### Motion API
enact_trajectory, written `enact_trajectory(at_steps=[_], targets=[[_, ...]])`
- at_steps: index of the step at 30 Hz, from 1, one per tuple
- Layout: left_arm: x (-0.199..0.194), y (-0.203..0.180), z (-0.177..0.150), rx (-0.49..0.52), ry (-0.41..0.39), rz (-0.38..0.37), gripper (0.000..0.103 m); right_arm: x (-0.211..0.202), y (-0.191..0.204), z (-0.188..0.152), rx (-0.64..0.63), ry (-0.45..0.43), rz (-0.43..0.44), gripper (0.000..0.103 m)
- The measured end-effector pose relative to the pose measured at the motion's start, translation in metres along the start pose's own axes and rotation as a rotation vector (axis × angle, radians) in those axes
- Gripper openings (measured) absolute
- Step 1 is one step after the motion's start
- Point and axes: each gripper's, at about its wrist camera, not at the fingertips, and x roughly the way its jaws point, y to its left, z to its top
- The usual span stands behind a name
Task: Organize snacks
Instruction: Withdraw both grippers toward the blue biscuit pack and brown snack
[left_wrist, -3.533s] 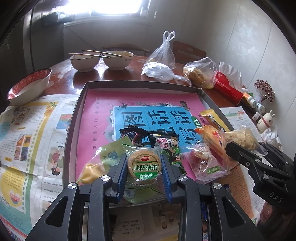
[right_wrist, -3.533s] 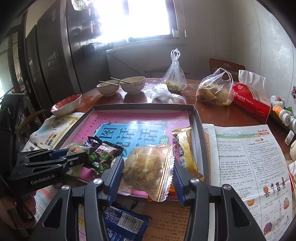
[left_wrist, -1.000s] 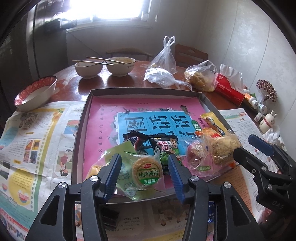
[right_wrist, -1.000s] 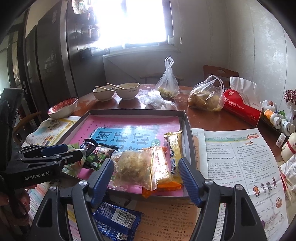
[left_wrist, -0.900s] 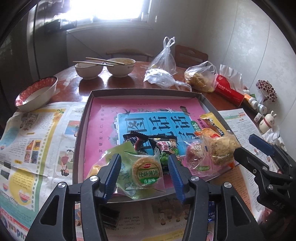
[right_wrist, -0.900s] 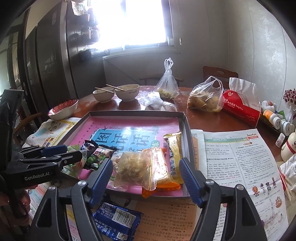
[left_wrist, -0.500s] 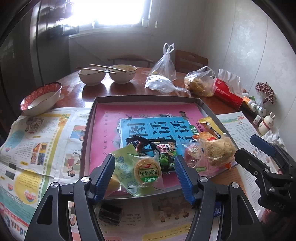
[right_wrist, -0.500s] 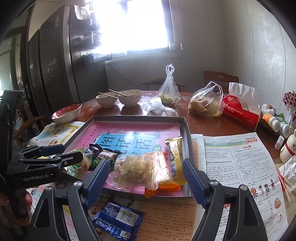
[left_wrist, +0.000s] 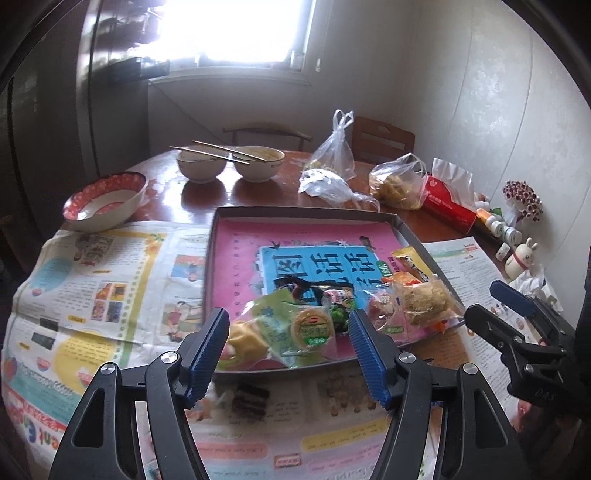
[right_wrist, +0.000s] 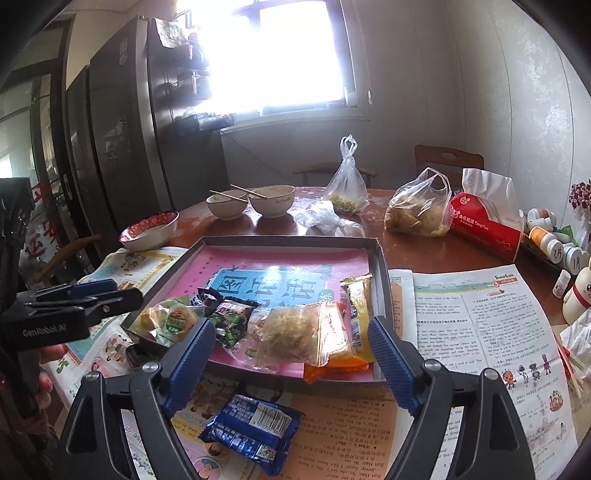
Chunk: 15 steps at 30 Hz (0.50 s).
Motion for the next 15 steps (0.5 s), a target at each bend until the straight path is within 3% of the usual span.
enact_trajectory(at_steps=[15], targets=[[-0.019,0.02,-0.012,-0.005,0.026,0.047,0.069,-0.016,0.007,-0.003,0.012,-0.002,0.031,0.085]])
